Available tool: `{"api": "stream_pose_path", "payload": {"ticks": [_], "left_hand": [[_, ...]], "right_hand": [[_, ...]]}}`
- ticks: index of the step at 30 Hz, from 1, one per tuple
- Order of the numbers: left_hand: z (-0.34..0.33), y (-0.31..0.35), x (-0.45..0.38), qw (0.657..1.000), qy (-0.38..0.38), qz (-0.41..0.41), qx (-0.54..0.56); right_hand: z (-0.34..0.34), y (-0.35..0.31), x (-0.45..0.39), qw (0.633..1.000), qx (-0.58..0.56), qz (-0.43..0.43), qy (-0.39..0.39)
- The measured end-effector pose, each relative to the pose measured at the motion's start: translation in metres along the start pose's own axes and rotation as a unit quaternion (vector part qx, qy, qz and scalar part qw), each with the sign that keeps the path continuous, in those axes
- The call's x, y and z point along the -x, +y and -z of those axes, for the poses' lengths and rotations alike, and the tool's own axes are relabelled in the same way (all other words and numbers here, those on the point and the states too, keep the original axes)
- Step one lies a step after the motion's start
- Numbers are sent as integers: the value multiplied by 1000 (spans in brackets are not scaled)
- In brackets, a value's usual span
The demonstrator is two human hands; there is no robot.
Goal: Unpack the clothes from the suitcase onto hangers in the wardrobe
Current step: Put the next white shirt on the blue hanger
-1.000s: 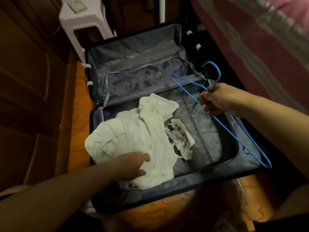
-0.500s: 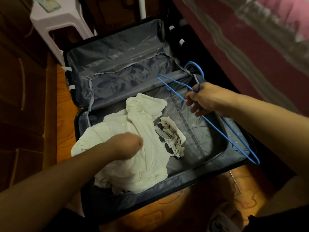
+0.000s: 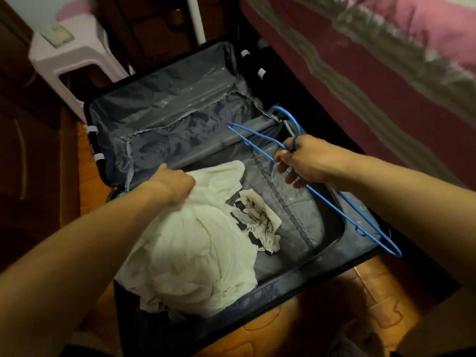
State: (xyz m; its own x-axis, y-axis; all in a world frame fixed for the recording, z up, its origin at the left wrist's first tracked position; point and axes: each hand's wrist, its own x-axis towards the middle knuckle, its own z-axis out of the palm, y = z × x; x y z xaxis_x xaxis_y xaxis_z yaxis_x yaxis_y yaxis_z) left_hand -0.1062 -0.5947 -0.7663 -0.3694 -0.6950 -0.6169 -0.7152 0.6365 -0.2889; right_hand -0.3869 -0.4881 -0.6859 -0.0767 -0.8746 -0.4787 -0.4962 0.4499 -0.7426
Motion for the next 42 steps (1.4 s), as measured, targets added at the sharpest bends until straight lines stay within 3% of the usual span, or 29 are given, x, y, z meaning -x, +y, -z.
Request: {"api": "stream_pose_path", "payload": {"ticks": [3,5,7,10,11,13,16,19,23,25,28,31,33,35,37,39,42], "left_hand": [[13,-18,34,972,209,-45,98],[30,-21,62,905,352,-84,223],[49,-19,91,833,419,-80,351],[59,-16,120,715,413,-16,564],[57,-16,121,701,405,12,587],[55,-20,126,717,404,45,567],[67,-23,140,682,423,-38,596],[85,-24,170,606,455,-131,639],[92,-43,214,528,456,-189,691],[90,-55,228,475,435,-209,736],[87,-59,237,389,381,-220,809],[83,-61,238,367,373,-207,827],[74,-71,236,378,409,-155,816],[58,-88,233,456,460,-47,760],[36,-98,225,626,471,30,621],[15,-92,213,790,386,11,477],[-15,-61,187,910,244,-16,334]], "right_hand": [[0,-7,0,1000,-9,8,-15],[-2,-9,1,1000,-16,21,-13],[-6,-11,1,998,-44,31,-14],[-17,-22,2,993,-107,44,-31],[-23,-26,3,988,-137,51,-41],[-41,-32,5,975,-197,74,-71],[-75,-32,6,963,-216,129,-93],[-100,-33,3,955,-199,183,-121],[-108,-46,-5,961,-133,222,-99],[-111,-50,-6,968,-122,196,-103],[-133,-47,-3,964,-159,130,-168],[-152,-44,-1,948,-226,81,-209],[-135,-47,-11,964,-200,98,-146],[-95,-54,-27,976,-166,139,2],[-46,-65,-38,963,-154,164,147],[-4,-69,-44,951,-139,160,223],[18,-48,-47,979,-33,128,154]]}}
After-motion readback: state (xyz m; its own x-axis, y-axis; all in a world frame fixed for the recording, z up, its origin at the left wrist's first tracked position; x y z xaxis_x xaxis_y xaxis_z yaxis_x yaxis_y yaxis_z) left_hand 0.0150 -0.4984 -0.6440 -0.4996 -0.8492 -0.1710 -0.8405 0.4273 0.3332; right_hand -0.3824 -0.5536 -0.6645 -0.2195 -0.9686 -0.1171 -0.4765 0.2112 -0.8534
